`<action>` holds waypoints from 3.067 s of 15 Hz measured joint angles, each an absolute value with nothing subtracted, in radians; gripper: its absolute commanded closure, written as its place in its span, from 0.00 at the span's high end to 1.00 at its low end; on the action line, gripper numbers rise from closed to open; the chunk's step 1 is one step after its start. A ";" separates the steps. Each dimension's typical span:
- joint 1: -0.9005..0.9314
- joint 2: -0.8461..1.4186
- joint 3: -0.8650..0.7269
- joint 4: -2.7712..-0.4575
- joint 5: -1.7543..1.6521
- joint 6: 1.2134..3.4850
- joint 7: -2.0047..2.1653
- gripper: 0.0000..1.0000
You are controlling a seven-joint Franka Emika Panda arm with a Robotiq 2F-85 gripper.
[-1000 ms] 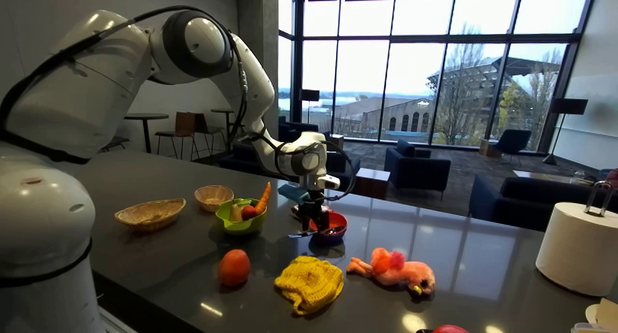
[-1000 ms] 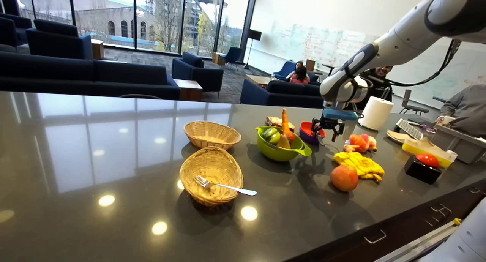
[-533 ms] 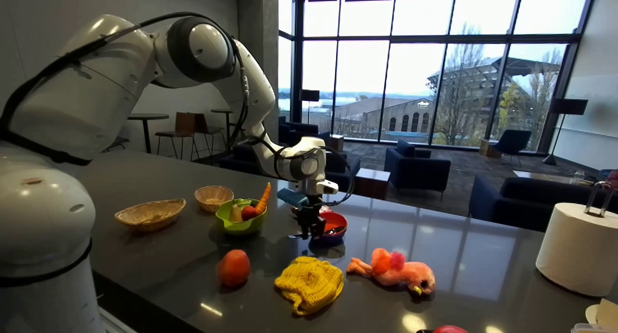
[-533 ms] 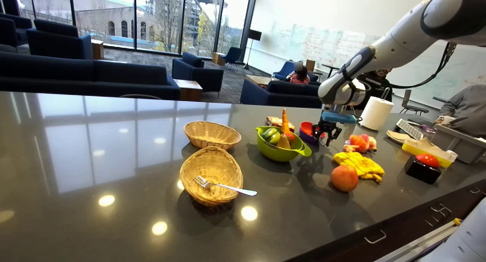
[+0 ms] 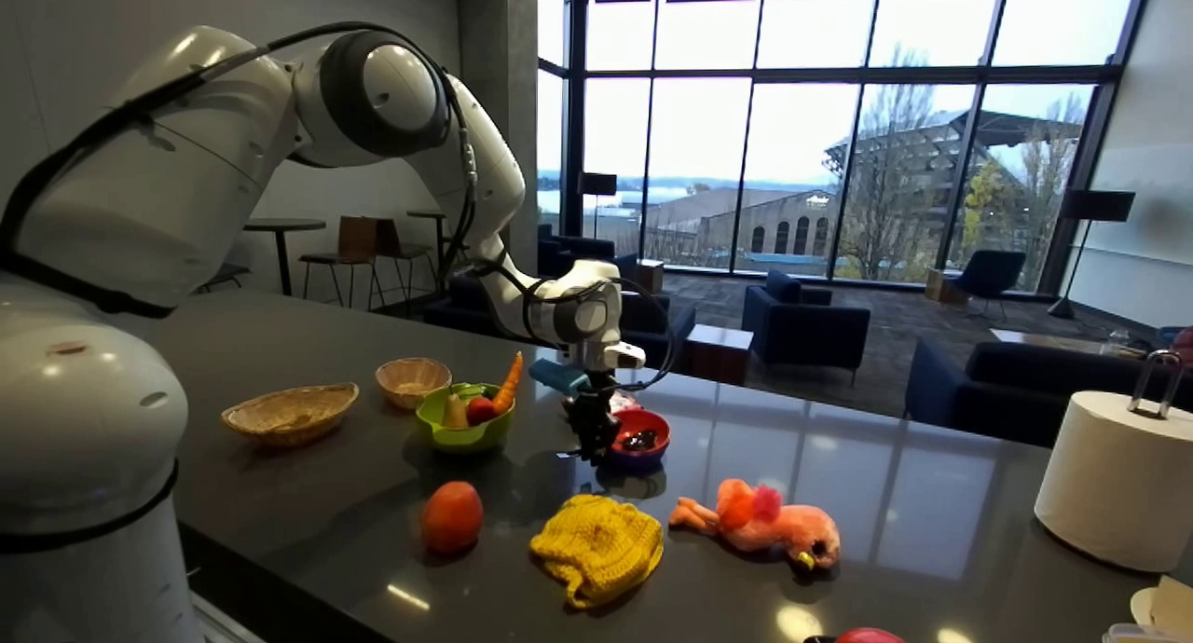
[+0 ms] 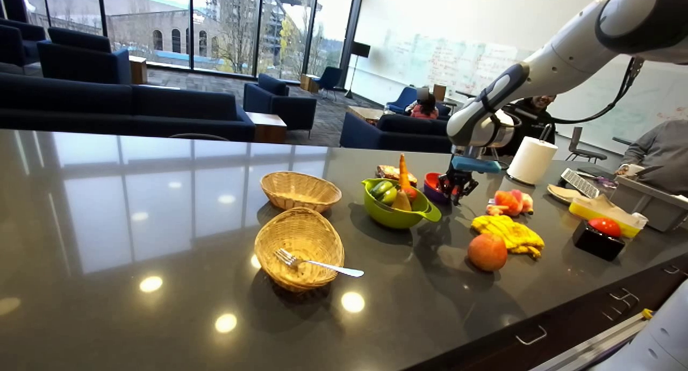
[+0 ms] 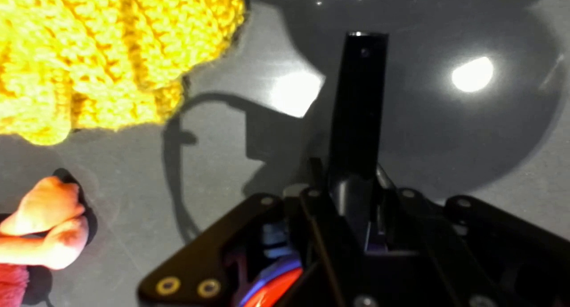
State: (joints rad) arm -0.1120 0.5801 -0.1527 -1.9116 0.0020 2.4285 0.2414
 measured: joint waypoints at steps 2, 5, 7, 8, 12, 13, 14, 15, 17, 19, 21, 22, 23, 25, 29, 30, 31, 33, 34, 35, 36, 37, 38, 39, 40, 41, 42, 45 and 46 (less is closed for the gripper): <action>-0.103 0.569 -0.153 -1.913 0.001 2.429 0.241 0.06; -0.090 0.539 -0.156 -1.921 -0.010 2.431 0.241 0.06; -0.081 0.508 -0.161 -1.935 -0.022 2.431 0.241 0.06; -0.077 0.491 -0.162 -1.945 -0.029 2.431 0.242 0.06; -0.044 0.417 -0.164 -1.998 -0.086 2.430 0.243 0.06; -0.032 0.399 -0.164 -2.013 -0.105 2.429 0.244 0.06; -0.018 0.382 -0.163 -2.028 -0.127 2.427 0.245 0.06; -0.004 0.365 -0.163 -2.042 -0.150 2.422 0.247 0.06; 0.024 0.334 -0.161 -2.065 -0.195 2.403 0.254 0.06; 0.048 0.306 -0.159 -2.080 -0.248 2.362 0.263 0.06; 0.064 0.281 -0.154 -2.089 -0.293 2.317 0.266 0.06; 0.068 0.269 -0.149 -2.093 -0.312 2.294 0.265 0.06; 0.069 0.258 -0.143 -2.097 -0.327 2.272 0.264 0.06; 0.069 0.240 -0.130 -2.103 -0.355 2.230 0.263 0.06; 0.070 0.224 -0.101 -2.114 -0.404 2.160 0.263 0.06; 0.070 0.224 -0.093 -2.117 -0.412 2.146 0.263 0.06; 0.072 0.224 -0.087 -2.121 -0.418 2.133 0.263 0.06; 0.075 0.223 -0.073 -2.127 -0.428 2.107 0.261 0.06; 0.077 0.223 -0.067 -2.131 -0.431 2.094 0.260 0.06; 0.079 0.222 -0.062 -2.135 -0.434 2.082 0.260 0.06; 0.082 0.221 -0.057 -2.138 -0.436 2.071 0.259 0.06; 0.083 0.220 -0.052 -2.141 -0.438 2.062 0.257 0.06; 0.086 0.219 -0.048 -2.144 -0.443 2.051 0.256 0.06; 0.089 0.217 -0.044 -2.148 -0.449 2.038 0.255 0.06; 0.092 0.216 -0.041 -2.152 -0.454 2.025 0.253 0.06; 0.094 0.213 -0.037 -2.158 -0.458 2.015 0.251 0.06; 0.095 0.210 -0.032 -2.165 -0.461 2.004 0.249 0.06; 0.099 0.198 -0.020 -2.184 -0.469 1.980 0.245 0.06; 0.100 0.194 -0.016 -2.190 -0.470 1.975 0.244 0.06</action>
